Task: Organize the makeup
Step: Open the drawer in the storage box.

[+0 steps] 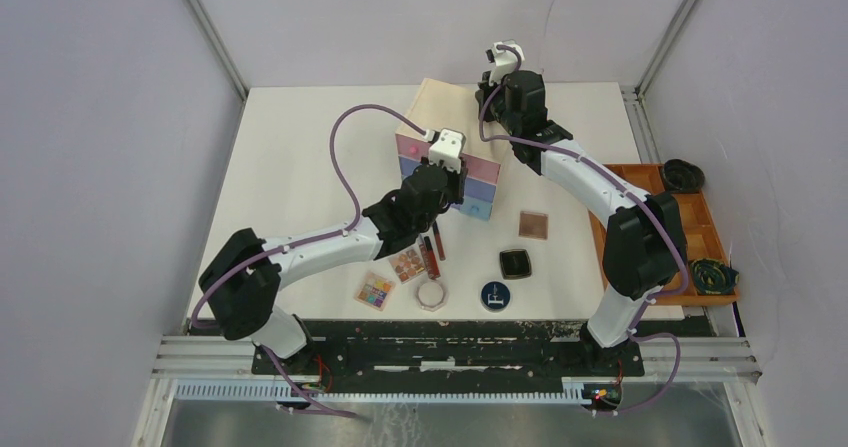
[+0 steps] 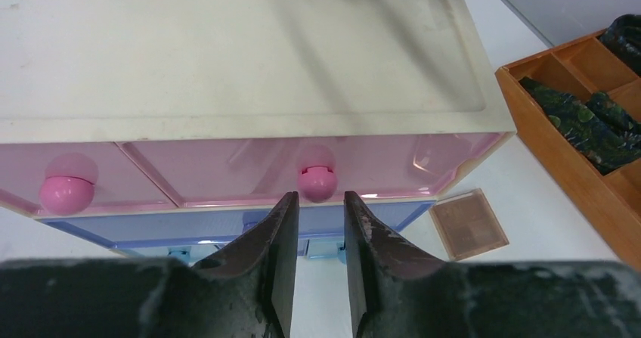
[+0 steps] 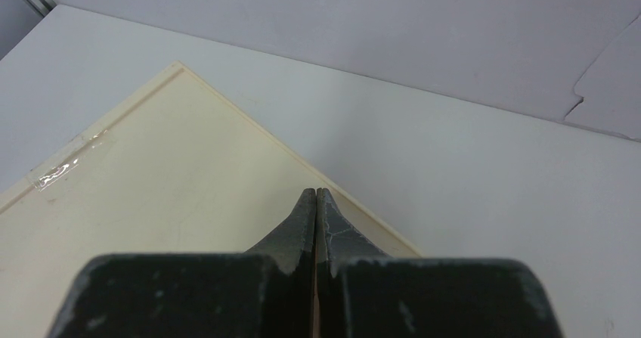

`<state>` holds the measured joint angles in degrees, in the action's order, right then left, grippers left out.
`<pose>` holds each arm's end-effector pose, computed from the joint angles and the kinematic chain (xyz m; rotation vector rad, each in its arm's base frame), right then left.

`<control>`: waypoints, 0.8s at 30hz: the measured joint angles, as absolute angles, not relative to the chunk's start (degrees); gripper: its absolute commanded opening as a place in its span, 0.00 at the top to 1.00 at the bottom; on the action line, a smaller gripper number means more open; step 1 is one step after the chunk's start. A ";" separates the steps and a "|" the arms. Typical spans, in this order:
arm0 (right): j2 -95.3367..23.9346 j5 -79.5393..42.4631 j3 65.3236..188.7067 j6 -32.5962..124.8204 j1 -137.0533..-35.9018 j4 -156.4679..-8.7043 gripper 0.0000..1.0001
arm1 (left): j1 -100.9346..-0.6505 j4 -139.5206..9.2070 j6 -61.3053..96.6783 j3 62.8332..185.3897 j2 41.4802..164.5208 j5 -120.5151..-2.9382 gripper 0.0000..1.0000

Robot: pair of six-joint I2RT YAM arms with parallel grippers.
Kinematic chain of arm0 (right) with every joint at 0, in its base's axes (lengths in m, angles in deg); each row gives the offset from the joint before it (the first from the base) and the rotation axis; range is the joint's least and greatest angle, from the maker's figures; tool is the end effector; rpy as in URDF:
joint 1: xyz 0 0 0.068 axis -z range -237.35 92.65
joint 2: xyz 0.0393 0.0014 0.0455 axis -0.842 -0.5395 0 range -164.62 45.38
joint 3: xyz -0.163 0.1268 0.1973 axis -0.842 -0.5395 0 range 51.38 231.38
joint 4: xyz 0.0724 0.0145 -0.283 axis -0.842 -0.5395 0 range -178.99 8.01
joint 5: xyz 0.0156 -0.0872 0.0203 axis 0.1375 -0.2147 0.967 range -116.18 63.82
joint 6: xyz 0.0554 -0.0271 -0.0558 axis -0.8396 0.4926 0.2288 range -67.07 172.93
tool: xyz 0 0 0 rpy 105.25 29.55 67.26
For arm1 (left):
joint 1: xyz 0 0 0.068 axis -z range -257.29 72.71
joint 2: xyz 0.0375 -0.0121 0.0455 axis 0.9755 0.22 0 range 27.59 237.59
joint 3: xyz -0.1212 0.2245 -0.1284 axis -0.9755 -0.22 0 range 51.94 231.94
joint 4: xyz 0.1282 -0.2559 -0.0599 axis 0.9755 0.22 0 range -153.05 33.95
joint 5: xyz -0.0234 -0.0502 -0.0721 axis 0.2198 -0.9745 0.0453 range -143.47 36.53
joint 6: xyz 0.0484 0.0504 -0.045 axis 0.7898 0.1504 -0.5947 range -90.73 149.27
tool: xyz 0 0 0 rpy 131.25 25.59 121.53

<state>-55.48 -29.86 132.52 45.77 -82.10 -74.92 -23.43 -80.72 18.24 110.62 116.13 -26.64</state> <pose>0.4533 0.2037 0.3163 -0.2300 1.7894 0.3410 0.2738 -0.3194 0.2750 0.3248 1.7481 -0.4045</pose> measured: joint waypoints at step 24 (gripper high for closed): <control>-55.48 -30.10 132.52 45.77 -82.13 -74.92 0.99 | -23.43 -78.58 19.35 114.99 119.49 -26.44 0.76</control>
